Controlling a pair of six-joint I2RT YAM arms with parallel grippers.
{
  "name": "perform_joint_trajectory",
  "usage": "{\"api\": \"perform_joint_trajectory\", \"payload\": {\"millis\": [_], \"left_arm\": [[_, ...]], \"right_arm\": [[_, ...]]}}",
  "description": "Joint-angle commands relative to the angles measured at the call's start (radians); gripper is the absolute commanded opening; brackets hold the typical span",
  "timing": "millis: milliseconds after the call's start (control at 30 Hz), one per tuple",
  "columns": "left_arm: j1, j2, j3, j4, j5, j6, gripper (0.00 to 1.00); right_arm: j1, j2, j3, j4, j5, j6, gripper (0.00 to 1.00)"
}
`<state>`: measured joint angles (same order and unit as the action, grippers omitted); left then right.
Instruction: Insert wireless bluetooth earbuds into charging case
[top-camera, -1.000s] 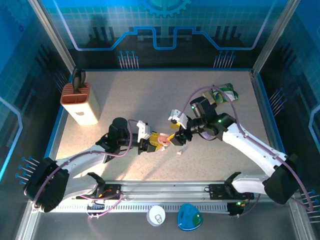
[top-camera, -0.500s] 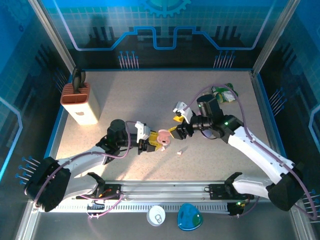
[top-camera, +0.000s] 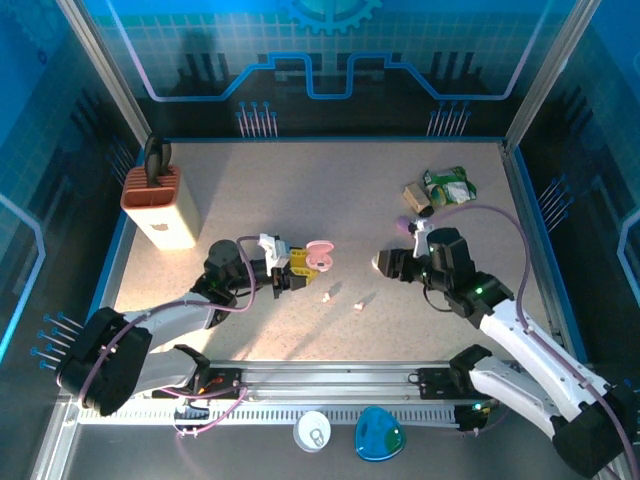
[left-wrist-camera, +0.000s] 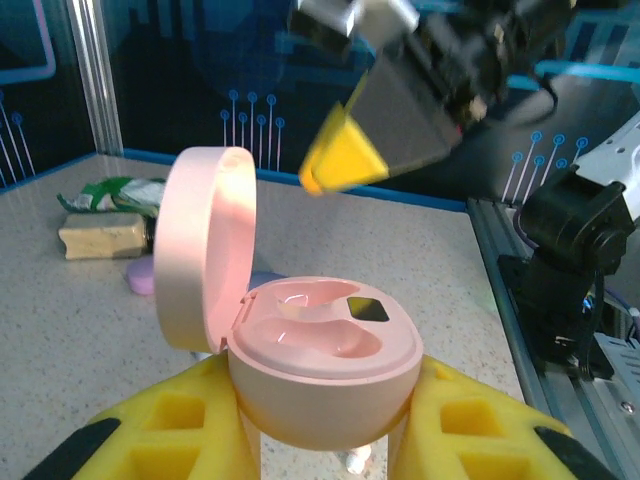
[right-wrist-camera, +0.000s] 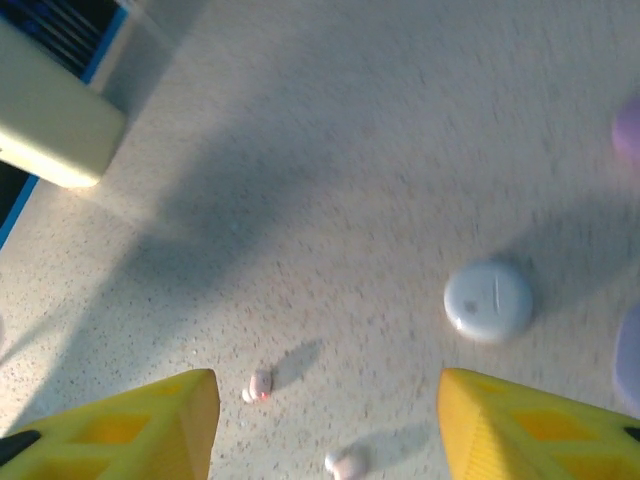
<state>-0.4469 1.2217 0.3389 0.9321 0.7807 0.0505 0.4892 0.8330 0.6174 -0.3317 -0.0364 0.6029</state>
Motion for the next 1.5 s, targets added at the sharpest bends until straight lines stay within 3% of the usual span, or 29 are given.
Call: {"api": "perform_joint_trajectory", "payload": {"millis": [0,200,433,667,933,1267,1467], "left_arm": [[0.008,0.0,-0.014,0.092,-0.008,-0.025,0.28],[0.01,-0.012,-0.023,0.087,-0.007,-0.026,0.28],[0.01,-0.01,-0.026,0.088,-0.005,-0.027,0.28],[0.01,-0.002,-0.022,0.085,0.0,-0.025,0.28],[0.01,-0.001,-0.027,0.085,0.0,-0.023,0.28],[0.01,0.001,-0.026,0.081,0.0,-0.02,0.28],[0.01,0.001,-0.025,0.079,0.0,-0.018,0.28]], "right_arm": [[-0.007,0.002,-0.1,0.039,-0.016,0.248,0.59],[0.038,0.119,-0.225,0.215,-0.096,0.384,0.52],[0.145,0.293,-0.254,0.375,-0.092,0.456,0.47],[0.188,0.407,-0.25,0.446,-0.112,0.499,0.46],[0.2,0.47,-0.242,0.498,-0.144,0.514,0.46],[0.2,0.5,-0.24,0.53,-0.143,0.525,0.33],[0.2,0.533,-0.245,0.578,-0.169,0.534,0.33]]}}
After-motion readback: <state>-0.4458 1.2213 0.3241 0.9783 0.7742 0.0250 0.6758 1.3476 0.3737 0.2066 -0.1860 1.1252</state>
